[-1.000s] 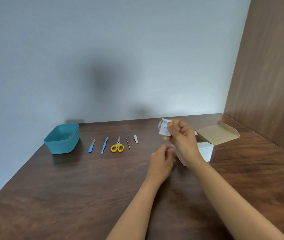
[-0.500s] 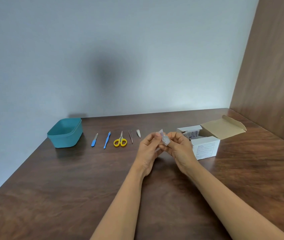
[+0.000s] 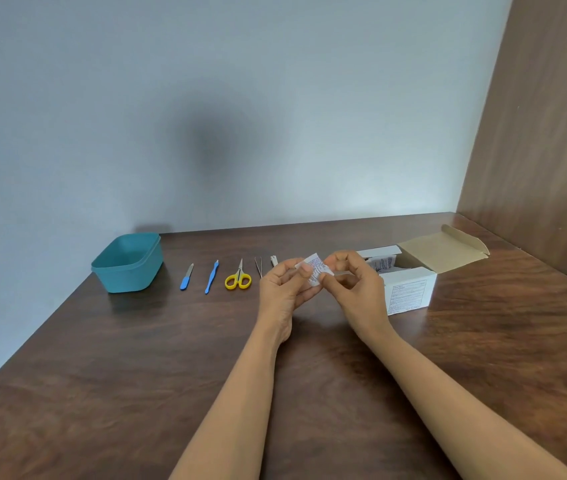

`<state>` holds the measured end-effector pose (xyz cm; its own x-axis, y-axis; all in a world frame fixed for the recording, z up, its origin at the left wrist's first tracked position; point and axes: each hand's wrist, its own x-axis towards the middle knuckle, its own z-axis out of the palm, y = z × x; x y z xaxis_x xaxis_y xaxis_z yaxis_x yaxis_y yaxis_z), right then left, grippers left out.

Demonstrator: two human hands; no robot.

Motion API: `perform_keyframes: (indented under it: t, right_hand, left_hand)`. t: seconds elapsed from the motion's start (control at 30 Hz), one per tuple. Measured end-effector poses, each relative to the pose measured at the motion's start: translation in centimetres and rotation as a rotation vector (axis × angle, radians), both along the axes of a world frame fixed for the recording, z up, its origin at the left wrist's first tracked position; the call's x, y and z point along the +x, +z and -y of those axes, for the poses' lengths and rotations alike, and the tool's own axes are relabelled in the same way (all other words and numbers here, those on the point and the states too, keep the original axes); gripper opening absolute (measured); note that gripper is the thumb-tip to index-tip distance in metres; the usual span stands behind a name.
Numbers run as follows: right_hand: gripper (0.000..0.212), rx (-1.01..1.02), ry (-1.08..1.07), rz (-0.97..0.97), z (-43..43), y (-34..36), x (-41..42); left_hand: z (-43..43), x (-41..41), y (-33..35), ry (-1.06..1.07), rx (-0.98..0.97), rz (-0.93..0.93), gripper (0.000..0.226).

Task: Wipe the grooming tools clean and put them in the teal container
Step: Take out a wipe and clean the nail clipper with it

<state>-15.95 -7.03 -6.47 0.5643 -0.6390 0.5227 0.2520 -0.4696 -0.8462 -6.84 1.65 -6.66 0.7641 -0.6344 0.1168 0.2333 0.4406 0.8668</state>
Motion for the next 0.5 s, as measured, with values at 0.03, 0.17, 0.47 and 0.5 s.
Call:
perform_keyframes:
  t: [0.03,0.17,0.47,0.5]
  right_hand:
    - [0.019,-0.004,-0.008,0.002,0.08,0.01,0.00]
    - [0.013,0.006,-0.013,-0.024,0.64,-0.34,0.05]
    - [0.019,-0.046,-0.046,-0.052,0.88,-0.62,0.12]
    - [0.020,-0.040,-0.054,-0.052,0.83,-0.63,0.15]
  left_hand:
    - [0.00,0.01,-0.04,-0.008,-0.002,0.003,0.007]
    - [-0.05,0.08,-0.17,-0.039,0.001,0.030,0.015]
    - [-0.12,-0.05,-0.14,-0.018,0.009,0.047,0.009]
    - [-0.10,-0.08,-0.10,-0.026,0.005,0.047,0.009]
